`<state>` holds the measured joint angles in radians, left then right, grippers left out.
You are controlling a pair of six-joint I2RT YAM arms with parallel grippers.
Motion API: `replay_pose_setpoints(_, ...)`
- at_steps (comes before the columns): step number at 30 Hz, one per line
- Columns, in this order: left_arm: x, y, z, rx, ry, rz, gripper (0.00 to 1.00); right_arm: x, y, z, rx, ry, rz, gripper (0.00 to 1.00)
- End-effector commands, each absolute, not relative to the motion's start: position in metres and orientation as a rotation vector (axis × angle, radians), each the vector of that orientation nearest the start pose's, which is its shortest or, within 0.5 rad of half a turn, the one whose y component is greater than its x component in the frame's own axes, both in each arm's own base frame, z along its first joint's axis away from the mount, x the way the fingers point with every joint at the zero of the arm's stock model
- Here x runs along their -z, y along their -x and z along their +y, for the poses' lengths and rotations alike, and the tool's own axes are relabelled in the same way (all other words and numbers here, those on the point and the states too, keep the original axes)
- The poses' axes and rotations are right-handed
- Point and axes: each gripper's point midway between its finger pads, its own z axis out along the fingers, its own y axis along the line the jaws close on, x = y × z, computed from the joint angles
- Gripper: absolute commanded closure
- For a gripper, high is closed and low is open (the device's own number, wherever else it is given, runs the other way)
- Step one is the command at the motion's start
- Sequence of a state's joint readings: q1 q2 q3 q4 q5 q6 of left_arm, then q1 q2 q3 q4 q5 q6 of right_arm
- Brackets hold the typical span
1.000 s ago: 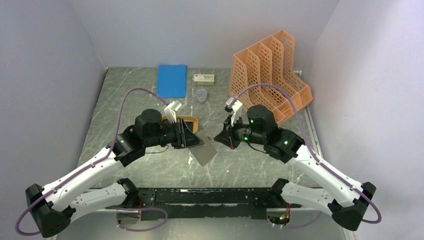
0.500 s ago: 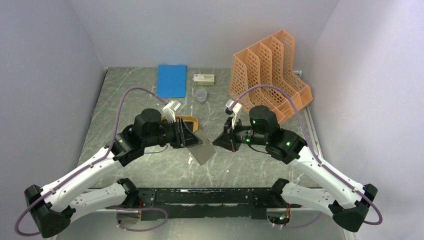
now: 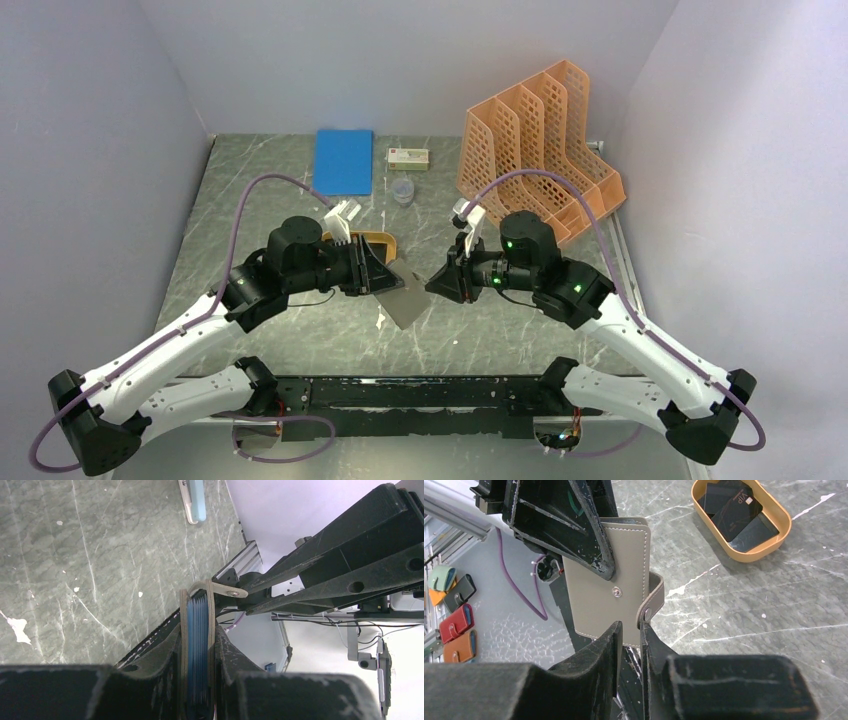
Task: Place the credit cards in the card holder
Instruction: Close the card holder.
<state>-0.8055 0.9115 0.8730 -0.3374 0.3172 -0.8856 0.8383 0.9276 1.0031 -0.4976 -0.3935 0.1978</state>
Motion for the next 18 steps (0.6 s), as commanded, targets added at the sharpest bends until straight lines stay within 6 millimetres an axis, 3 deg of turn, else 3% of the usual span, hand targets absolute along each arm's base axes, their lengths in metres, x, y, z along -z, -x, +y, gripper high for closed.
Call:
replay_pose_setpoints(1,-0.287,-0.157,-0.281,1.374,-0.156,2.125,0.95,-0.277,-0.143,0.272,-1.047,0.908,1.881,0.77)
replay_pose_setpoints(7,-0.287,-0.157,-0.281,1.375,-0.157,2.124,0.95,-0.274,-0.148,0.272,-1.024,0.887,1.896,0.80)
replay_pose_setpoints(12,-0.287,-0.156,-0.281,1.379,-0.158,2.126,0.95,-0.271,-0.151,0.272,-1.007,0.875,1.907,0.71)
replay_pose_setpoints(18,-0.288,-0.156,-0.280,1.380,-0.157,2.124,0.95,-0.268,-0.158,0.269,-0.969,0.846,1.924,0.68)
